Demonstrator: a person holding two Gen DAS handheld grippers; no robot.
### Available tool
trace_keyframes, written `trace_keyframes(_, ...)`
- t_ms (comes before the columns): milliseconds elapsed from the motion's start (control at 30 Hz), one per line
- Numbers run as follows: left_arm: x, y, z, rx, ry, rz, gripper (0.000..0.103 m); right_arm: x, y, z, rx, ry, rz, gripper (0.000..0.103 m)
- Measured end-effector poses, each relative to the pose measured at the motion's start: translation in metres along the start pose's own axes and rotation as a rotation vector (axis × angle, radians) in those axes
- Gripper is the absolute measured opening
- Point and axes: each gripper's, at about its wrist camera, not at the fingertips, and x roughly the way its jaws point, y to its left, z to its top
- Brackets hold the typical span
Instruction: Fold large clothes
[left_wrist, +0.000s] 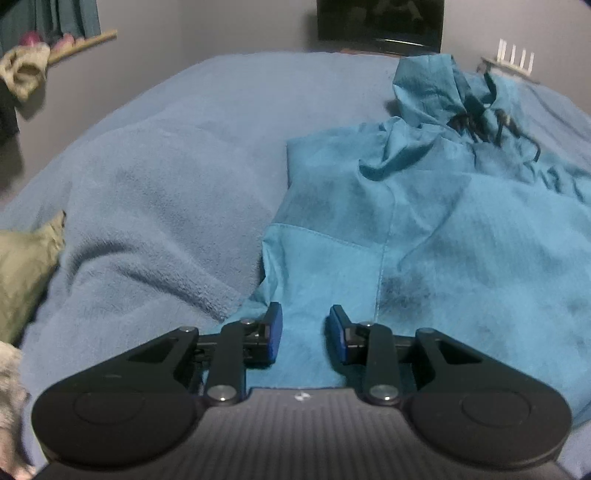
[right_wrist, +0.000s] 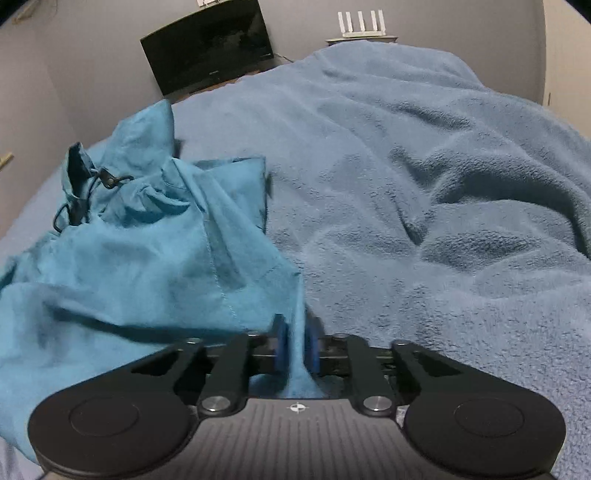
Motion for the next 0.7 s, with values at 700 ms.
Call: trace_keyframes(700,0.022,-0.149,-0.013,0.255,-0.099,-0.210,0.038,0.031,0.120,-0.022,-0.358,-0.116,0.113,0.054)
